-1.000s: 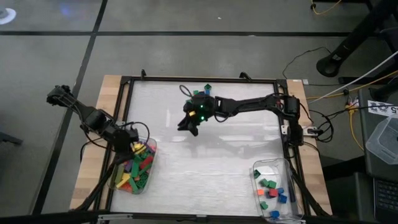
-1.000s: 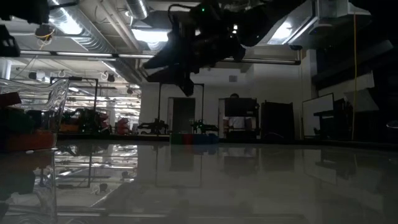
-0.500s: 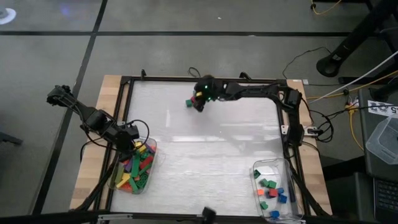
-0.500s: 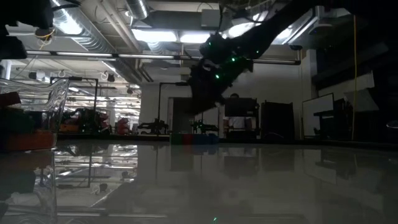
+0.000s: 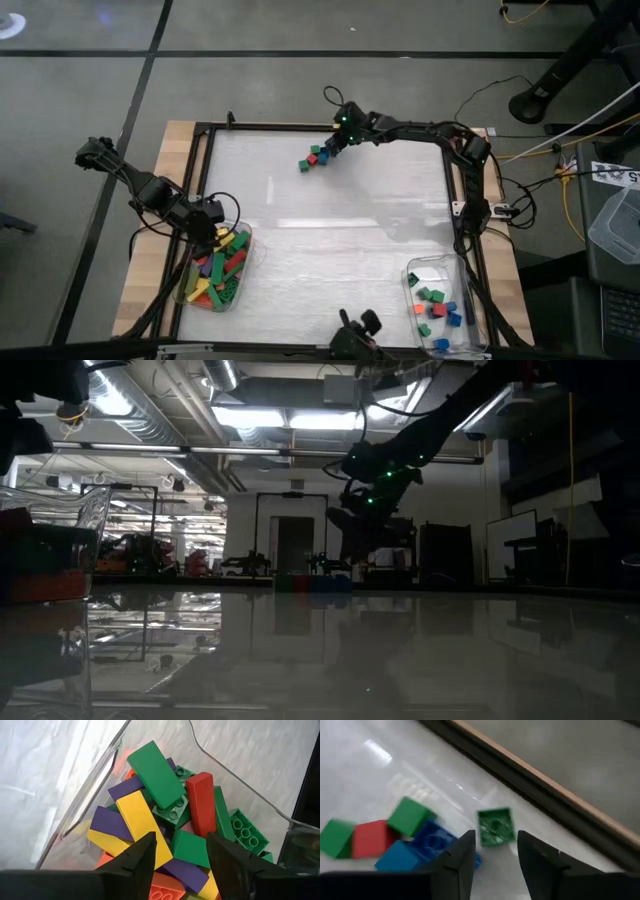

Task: Sort blocks by size
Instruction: Put the small blue game piece into the right transparent bin

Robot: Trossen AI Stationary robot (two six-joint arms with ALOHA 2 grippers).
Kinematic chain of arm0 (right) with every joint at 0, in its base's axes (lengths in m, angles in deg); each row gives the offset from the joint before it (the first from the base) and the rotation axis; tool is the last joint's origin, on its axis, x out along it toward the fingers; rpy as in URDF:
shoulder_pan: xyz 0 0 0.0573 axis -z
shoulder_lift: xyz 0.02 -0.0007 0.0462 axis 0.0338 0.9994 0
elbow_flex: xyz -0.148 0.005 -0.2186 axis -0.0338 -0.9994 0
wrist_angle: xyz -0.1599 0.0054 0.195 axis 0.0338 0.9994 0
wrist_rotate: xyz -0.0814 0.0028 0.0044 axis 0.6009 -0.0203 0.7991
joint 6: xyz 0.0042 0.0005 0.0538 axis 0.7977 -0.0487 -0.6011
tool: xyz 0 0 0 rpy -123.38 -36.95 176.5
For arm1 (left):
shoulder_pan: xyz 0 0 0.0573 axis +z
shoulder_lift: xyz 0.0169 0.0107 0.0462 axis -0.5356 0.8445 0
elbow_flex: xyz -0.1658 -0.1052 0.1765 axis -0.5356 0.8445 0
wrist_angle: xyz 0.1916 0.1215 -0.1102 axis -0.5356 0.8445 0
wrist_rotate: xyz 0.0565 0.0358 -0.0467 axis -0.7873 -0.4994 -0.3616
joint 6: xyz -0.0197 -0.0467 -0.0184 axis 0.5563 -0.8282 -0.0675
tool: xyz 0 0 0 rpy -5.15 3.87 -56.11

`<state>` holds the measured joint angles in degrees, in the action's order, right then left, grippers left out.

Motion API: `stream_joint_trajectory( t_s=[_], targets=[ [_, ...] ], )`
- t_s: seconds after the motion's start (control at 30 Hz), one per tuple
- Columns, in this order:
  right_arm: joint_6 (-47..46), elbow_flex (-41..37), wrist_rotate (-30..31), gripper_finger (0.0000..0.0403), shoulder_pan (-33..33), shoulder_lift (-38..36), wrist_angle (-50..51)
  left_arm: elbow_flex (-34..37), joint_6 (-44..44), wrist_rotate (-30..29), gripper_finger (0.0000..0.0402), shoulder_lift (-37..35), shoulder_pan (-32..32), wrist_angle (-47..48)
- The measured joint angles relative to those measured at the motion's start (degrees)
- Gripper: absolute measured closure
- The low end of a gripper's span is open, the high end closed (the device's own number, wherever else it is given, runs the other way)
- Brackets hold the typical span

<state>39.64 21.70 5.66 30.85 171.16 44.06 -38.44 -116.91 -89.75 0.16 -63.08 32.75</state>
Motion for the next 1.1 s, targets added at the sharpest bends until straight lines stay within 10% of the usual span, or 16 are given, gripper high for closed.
stream_joint_trajectory(
  t_s=[1.1],
  targets=[
    [-11.17, 0.0, 5.09, 0.026, -4.03, 2.21, 0.19, 0.04, 0.8, -1.25, 0.0243, 0.0, 0.0, 0.0]
  ],
)
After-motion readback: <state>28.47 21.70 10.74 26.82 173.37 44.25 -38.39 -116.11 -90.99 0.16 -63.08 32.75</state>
